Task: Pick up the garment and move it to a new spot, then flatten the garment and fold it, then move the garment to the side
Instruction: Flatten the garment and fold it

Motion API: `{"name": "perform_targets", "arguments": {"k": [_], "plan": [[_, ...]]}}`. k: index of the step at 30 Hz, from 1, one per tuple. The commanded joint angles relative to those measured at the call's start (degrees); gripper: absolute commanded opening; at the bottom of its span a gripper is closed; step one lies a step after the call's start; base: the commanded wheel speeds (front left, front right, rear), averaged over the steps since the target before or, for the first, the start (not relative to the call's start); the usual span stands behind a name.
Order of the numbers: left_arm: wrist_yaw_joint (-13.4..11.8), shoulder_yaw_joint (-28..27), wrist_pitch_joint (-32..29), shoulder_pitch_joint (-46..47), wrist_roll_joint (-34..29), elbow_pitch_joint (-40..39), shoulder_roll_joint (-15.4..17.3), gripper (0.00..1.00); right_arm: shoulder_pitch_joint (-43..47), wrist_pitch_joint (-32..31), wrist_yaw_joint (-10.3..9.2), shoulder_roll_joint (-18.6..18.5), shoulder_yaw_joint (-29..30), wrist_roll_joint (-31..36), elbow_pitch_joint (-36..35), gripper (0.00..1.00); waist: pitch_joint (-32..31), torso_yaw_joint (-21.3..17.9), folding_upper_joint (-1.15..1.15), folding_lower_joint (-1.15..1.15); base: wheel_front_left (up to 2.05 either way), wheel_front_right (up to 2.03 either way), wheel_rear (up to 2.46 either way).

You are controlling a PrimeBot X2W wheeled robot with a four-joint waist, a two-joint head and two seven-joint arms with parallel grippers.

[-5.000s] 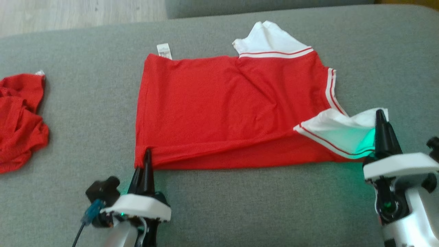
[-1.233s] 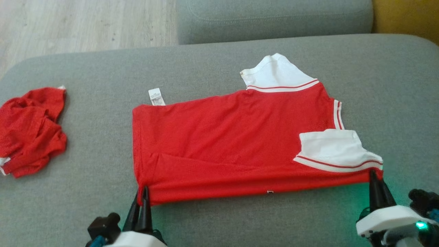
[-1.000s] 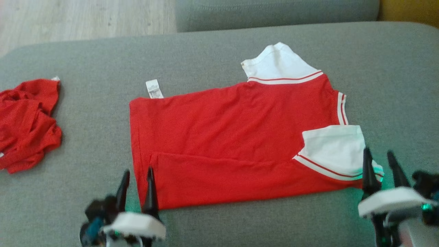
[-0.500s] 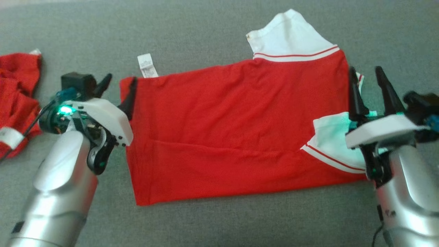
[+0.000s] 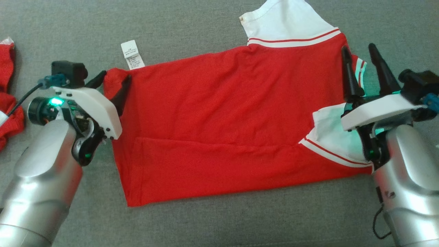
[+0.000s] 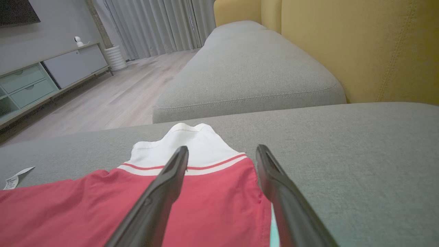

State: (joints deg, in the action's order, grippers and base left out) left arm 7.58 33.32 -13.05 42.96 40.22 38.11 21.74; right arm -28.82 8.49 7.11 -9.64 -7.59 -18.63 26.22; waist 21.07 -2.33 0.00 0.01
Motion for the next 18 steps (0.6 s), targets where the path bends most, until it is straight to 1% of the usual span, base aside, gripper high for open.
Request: {"name": "perform_targets", "arguments": {"k": [1,4,6,7,8,9,10,14,18], "plan": [[-0.10,-1.03,0.10,2.21,0.93,-0.85,2.57,1.00,-1.85,0.32,0.37,-0.88,-1.29,-0.40,-1.39,1.00,0.33,0.06,0.00,-0.01,0.00,0.00,0.00],[-0.09,0.72,1.37,3.26,1.76,0.49,2.98,1.00,-4.00,-0.58,0.37,-1.93,-1.81,-0.54,-1.02,1.00,1.10,0.61,0.00,-0.01,0.00,0.00,0.00],[-0.09,1.40,2.30,3.88,1.51,1.77,2.69,1.00,-5.38,-1.44,0.37,-2.32,-2.46,-0.61,-0.88,1.00,1.55,1.01,0.00,-0.01,0.00,0.00,0.00],[-0.09,1.71,2.49,4.11,1.63,2.38,2.36,0.80,-6.13,-2.01,0.37,-2.51,-2.74,-0.70,-0.75,1.00,1.81,1.23,0.00,-0.01,0.00,0.00,0.00],[-0.09,1.71,2.49,4.11,1.63,2.38,2.36,0.80,-6.13,-2.01,0.37,-2.51,-2.74,-0.70,-0.75,1.00,1.81,1.23,0.00,-0.01,0.00,0.00,0.00],[-0.09,2.09,2.79,4.44,1.71,2.79,2.02,0.37,-7.00,-2.71,0.37,-2.71,-2.97,-0.79,-0.56,1.00,2.08,1.48,0.00,-0.01,0.00,0.00,0.00],[-0.09,2.58,3.08,4.77,1.87,3.00,1.68,0.00,-7.95,-3.62,0.37,-3.07,-3.42,-0.64,-0.32,1.00,2.35,1.77,0.00,-0.01,0.00,0.00,0.00],[-0.09,4.60,4.97,6.34,2.69,2.71,0.59,0.00,-12.64,-8.90,0.37,-5.06,-4.75,0.07,1.88,1.00,3.53,3.50,0.00,-0.01,0.00,0.00,0.00],[-0.09,7.00,8.14,8.41,2.54,1.55,-0.77,0.00,-18.77,-16.23,0.37,-7.81,-6.30,1.45,5.71,1.00,4.90,6.34,0.00,-0.01,0.00,0.00,0.00]]}}
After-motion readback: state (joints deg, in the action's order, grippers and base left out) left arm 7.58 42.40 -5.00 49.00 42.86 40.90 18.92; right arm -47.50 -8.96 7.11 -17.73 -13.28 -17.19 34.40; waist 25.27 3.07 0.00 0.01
